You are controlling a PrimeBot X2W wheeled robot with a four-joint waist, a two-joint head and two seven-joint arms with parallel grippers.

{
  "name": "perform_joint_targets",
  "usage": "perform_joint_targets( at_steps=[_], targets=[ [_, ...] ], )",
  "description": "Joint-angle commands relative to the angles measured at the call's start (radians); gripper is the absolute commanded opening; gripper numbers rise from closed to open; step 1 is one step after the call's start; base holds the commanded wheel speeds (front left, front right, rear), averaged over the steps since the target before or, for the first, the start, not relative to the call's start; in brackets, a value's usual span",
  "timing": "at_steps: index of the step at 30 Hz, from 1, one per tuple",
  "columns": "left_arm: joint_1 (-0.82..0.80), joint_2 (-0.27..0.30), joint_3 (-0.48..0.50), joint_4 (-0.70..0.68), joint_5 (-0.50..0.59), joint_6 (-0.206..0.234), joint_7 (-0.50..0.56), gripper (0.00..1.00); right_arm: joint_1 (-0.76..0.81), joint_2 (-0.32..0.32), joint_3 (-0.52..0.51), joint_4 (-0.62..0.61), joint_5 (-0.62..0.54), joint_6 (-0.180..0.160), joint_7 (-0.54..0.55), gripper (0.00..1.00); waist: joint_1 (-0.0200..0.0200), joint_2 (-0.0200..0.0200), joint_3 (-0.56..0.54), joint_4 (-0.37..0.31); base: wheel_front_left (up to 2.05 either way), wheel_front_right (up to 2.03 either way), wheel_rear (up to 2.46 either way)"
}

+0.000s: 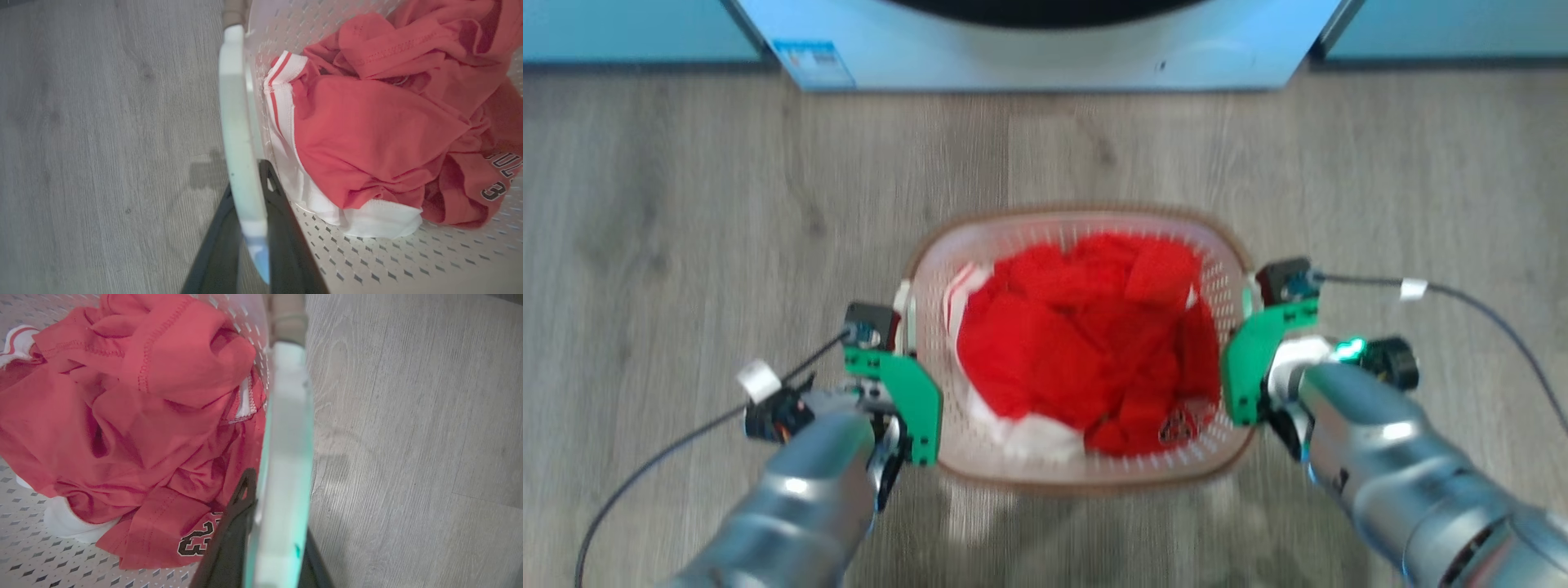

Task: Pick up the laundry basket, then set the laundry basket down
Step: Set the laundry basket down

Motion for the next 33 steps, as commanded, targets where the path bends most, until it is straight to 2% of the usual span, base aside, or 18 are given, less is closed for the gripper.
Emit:
perform_joint_targets(
  at_steps=[1, 8, 11, 20, 33],
  targets=[
    [-0.069, 0.028, 0.006, -0.010, 0.005, 0.014, -0.022, 0.00, -0.037, 0.003, 0.008, -0.003, -0.029, 0.003, -0.027, 0.00, 0.0000, 0.0000, 0.113, 0.019, 0.00, 0.00, 0.00],
    [-0.168, 0.028, 0.001, -0.026, 0.001, 0.027, -0.049, 0.00, -0.141, 0.003, -0.020, 0.013, -0.068, 0.003, -0.054, 0.00, 0.0000, 0.0000, 0.259, 0.038, 0.00, 0.00, 0.00],
    [-0.190, 0.028, -0.001, -0.029, -0.001, 0.030, -0.056, 0.00, -0.160, 0.003, -0.030, 0.014, -0.082, 0.003, -0.058, 0.00, 0.0000, 0.0000, 0.289, 0.042, 0.00, 0.00, 0.00],
    [-0.277, 0.028, -0.014, -0.028, -0.008, 0.042, -0.088, 0.00, -0.206, 0.002, -0.137, 0.015, -0.202, 0.003, -0.058, 0.00, 0.0000, 0.0000, 0.412, 0.044, 0.00, 0.00, 0.00],
    [-0.336, 0.028, -0.038, -0.036, -0.022, 0.051, -0.106, 0.00, -0.231, 0.003, -0.264, 0.015, -0.345, 0.003, -0.074, 0.00, 0.0000, 0.0000, 0.511, 0.038, 0.00, 0.00, 0.00]
  ],
)
